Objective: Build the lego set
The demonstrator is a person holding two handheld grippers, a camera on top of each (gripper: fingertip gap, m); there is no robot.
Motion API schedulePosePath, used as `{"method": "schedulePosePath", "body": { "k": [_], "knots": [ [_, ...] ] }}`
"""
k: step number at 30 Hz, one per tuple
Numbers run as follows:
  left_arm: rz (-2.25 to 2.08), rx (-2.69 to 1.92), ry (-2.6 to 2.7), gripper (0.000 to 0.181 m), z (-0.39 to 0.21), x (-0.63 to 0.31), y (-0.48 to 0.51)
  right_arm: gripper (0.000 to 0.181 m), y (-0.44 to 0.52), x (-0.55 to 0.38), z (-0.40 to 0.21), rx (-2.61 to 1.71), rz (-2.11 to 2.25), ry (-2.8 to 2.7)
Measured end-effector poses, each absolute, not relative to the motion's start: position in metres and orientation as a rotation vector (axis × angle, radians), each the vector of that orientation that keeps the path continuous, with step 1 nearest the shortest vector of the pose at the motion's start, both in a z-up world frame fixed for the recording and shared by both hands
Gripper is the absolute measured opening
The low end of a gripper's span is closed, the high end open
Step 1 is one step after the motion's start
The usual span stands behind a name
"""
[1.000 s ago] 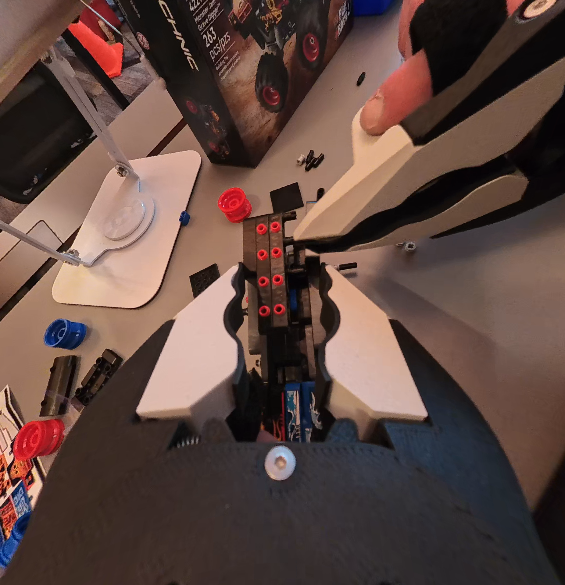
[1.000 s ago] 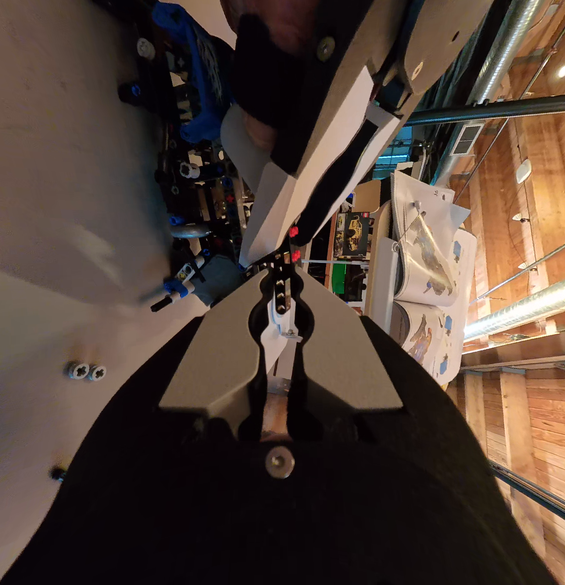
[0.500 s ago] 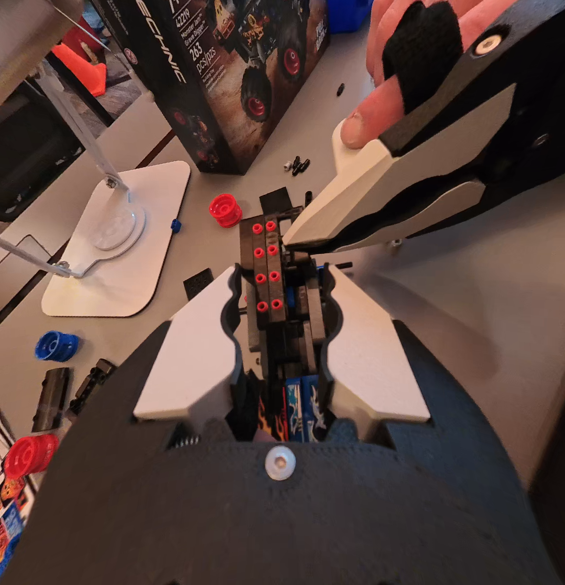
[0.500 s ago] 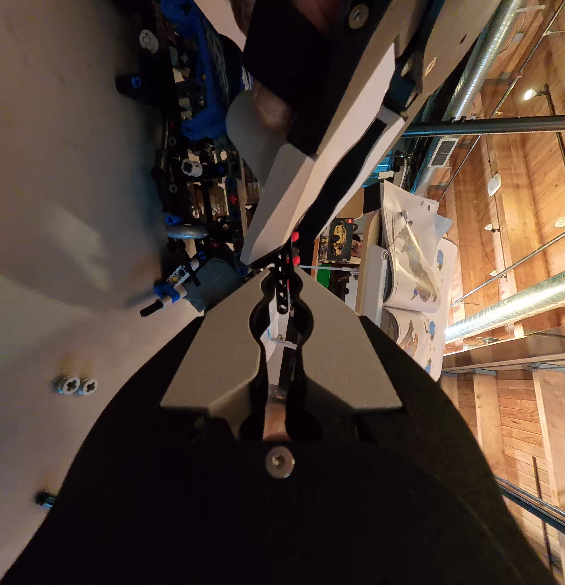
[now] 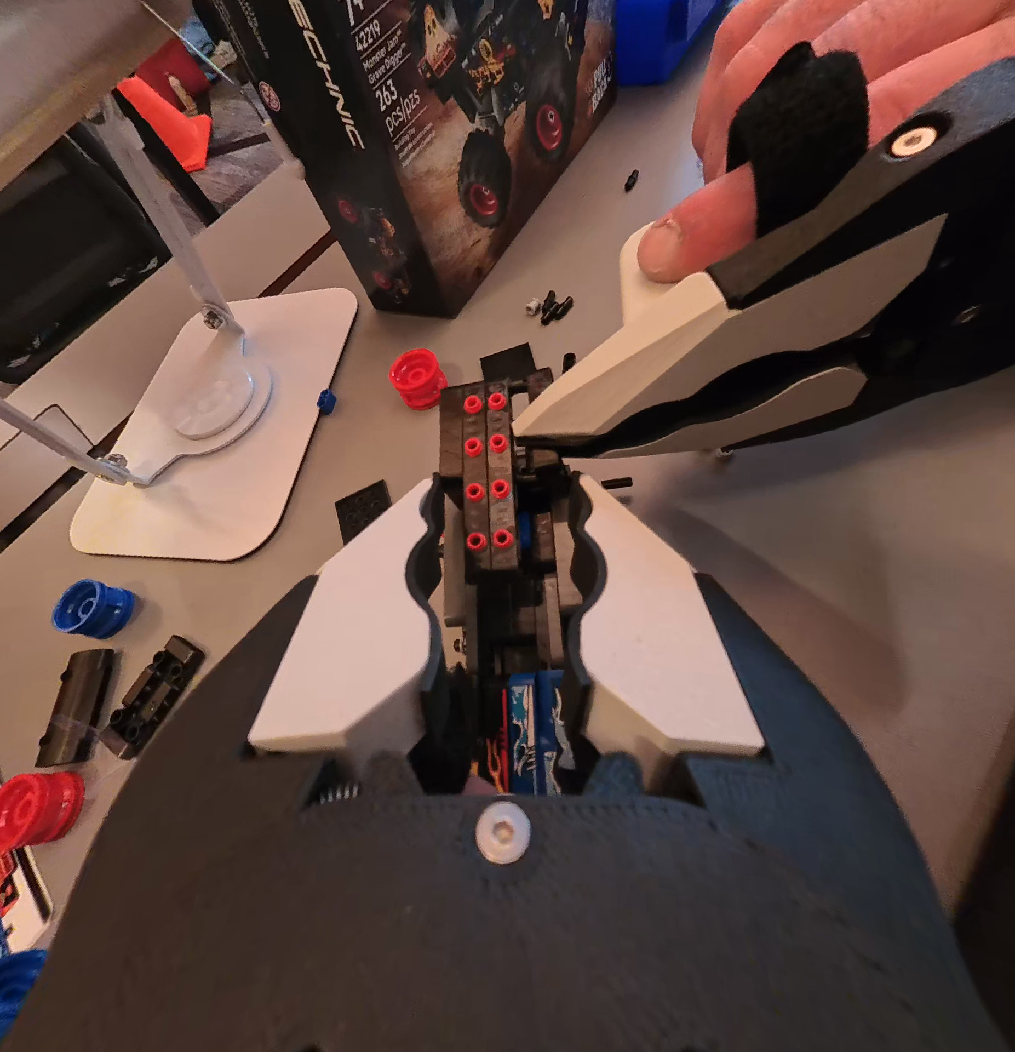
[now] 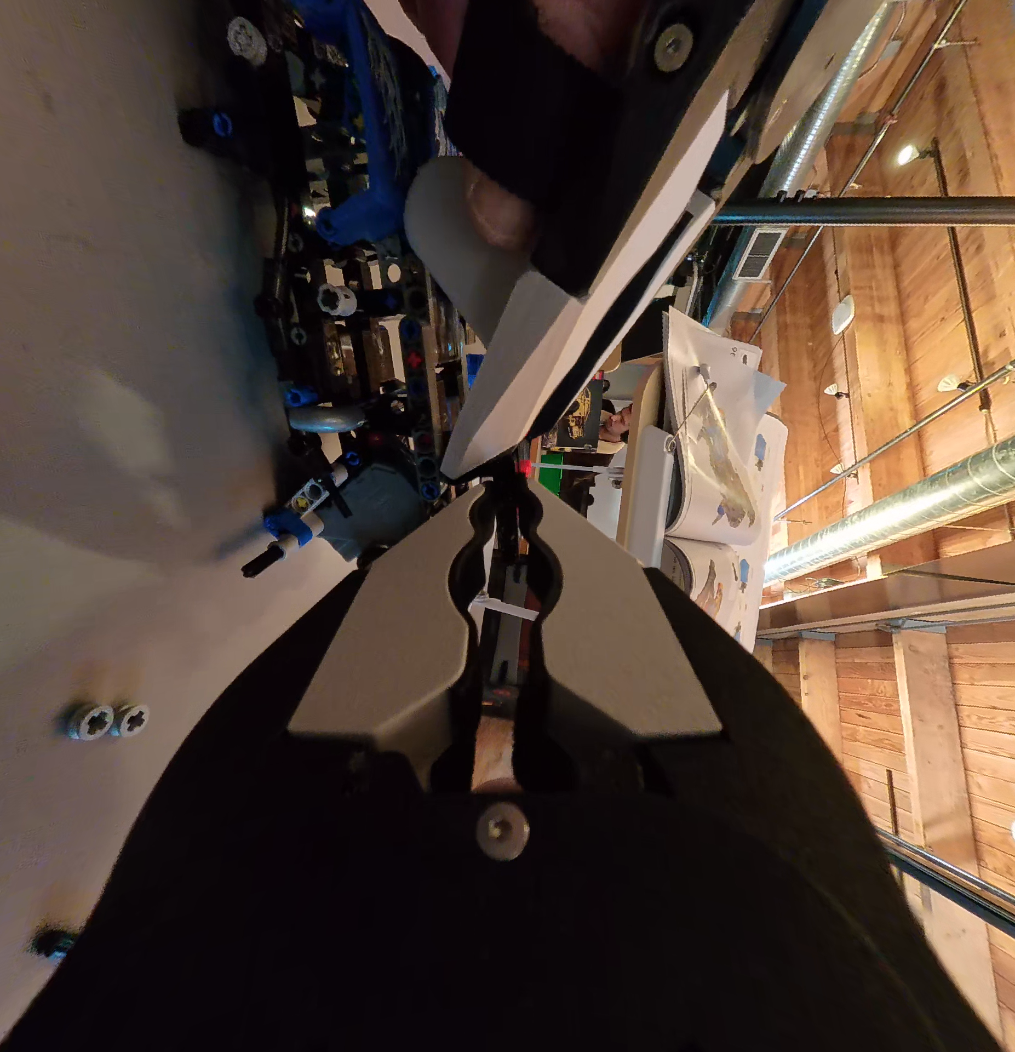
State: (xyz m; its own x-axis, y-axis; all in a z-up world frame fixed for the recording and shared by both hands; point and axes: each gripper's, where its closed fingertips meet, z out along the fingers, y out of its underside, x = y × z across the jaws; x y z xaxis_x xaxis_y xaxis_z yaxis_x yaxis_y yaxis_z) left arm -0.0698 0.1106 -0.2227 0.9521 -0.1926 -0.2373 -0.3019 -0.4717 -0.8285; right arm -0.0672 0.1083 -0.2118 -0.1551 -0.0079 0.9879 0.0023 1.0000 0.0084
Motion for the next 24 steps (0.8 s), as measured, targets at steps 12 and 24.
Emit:
{"method": "schedulePosePath", "body": {
  "k": [12,24],
  "knots": [
    [0.161,-2.065,0.353,0.042,-0.2225,-0.0703,0.1143,0.005,0.1110,-0.0673,-0.2129,-0.022,0.011,-1.710],
    [0.132,-2.060,0.352,0.041,-0.2230,-0.0723,0.1167,0.020,0.1102,-0.0612,-0.2171,-0.084,0.101,-1.844]
  ]
}}
